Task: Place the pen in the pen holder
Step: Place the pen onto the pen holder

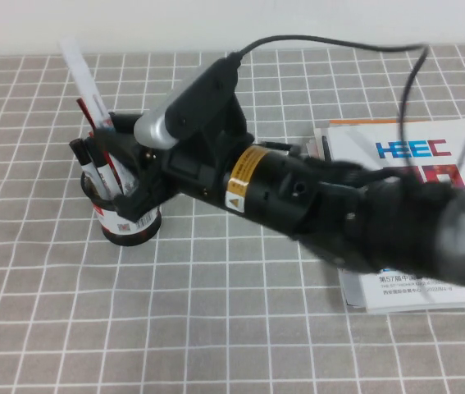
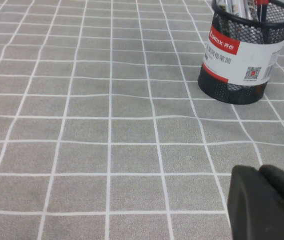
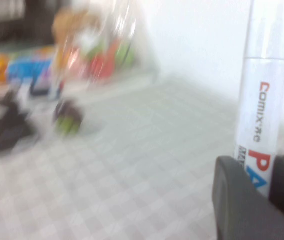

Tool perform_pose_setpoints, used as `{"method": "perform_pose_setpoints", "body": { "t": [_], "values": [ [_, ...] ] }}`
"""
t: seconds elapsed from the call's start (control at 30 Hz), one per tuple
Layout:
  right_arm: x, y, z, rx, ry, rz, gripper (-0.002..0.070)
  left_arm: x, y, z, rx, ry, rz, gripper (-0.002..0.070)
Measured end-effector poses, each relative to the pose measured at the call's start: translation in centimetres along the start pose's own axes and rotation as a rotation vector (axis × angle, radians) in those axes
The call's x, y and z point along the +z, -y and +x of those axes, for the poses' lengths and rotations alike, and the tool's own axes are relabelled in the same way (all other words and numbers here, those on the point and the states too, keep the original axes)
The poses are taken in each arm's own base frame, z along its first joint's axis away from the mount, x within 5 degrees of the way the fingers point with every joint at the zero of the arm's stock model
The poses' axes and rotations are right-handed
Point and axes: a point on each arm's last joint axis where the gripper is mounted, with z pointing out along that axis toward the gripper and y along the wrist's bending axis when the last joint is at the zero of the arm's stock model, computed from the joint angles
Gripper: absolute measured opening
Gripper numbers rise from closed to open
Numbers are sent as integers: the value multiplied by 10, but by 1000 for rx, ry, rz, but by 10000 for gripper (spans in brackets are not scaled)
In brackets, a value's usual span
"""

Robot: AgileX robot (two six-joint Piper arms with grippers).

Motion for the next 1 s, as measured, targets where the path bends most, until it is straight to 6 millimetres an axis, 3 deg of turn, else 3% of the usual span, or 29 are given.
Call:
{"method": "perform_pose_setpoints", "body": {
  "t": [0.13, 0.33, 0.6, 0.67, 0.87, 1.0],
  "values": [
    [18, 7, 22, -12, 152, 90, 89, 0, 0, 0, 0, 0, 0, -5],
    [46, 19, 59, 32, 132, 166, 89, 0, 0, 0, 0, 0, 0, -5],
    [85, 28, 74, 32, 140, 172, 90, 0, 0, 0, 0, 0, 0, -5],
    [91, 29, 78, 35, 129, 174, 110, 0, 0, 0, 0, 0, 0, -5],
    [97, 31, 88, 38, 69, 178, 295, 0, 0, 0, 0, 0, 0, -5],
    [96, 36, 88, 38, 42, 190, 309, 0, 0, 0, 0, 0, 0, -5]
  ]
}}
